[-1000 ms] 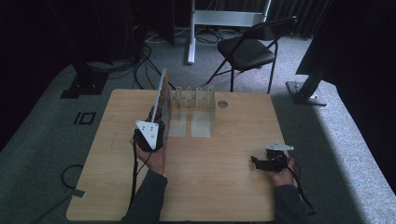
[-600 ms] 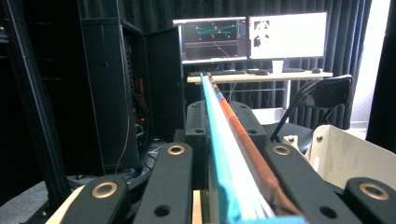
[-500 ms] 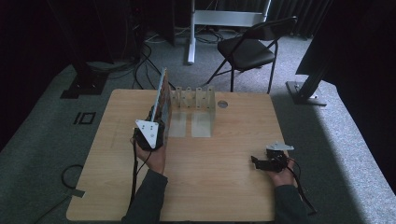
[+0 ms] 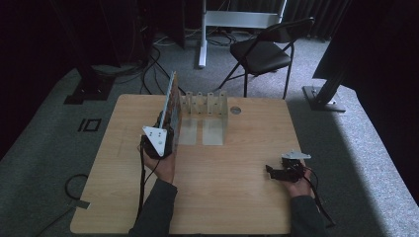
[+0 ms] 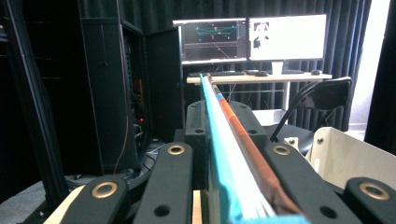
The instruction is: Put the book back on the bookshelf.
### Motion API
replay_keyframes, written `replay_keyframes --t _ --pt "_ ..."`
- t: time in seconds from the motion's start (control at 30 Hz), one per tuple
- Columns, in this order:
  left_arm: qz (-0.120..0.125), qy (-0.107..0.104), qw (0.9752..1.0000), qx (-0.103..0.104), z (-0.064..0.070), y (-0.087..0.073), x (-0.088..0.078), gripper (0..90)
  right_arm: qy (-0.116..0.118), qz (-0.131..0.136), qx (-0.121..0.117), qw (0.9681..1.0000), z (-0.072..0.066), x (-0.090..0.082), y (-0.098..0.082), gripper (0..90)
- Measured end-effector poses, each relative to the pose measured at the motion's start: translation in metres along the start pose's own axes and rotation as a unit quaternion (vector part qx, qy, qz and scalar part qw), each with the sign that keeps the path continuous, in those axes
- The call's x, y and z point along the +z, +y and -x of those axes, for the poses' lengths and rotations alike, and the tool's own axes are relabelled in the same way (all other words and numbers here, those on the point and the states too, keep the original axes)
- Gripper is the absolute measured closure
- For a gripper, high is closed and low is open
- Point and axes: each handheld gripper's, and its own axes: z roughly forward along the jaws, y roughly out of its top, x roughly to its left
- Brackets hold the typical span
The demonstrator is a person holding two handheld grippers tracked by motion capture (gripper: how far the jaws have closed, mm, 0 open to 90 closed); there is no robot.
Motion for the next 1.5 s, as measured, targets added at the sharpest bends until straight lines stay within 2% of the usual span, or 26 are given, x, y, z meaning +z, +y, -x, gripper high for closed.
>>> replay_keyframes --t 0.33,0.6,0.93,1.17,1.37,1.5 --pt "-0.002 0.000 1.0000 0.000 -0.002 0.000 -0.001 79.2 0.000 0.000 0.000 1.0000 0.000 0.000 0.000 17.5" --pt "-0.002 0.001 1.0000 -0.008 -0.007 -0.001 -0.001 79.1 0.000 0.000 0.000 1.0000 0.000 0.000 0.000 17.5" --pt "-0.001 0.001 1.0000 0.004 -0.009 -0.001 -0.001 78.1 0.000 0.000 0.000 1.0000 0.000 0.000 0.000 17.5" --pt "-0.006 -0.010 0.9999 -0.004 -0.013 0.000 -0.001 76.8 0.000 0.000 0.000 1.0000 0.000 0.000 0.000 17.5" --pt "-0.002 -0.021 0.9998 -0.006 -0.016 0.001 -0.005 71.5 0.000 0.000 0.000 1.0000 0.000 0.000 0.000 17.5" --pt "-0.015 -0.036 0.9991 -0.014 -0.018 0.001 -0.004 66.5 0.000 0.000 0.000 1.0000 0.000 0.000 0.000 17.5"
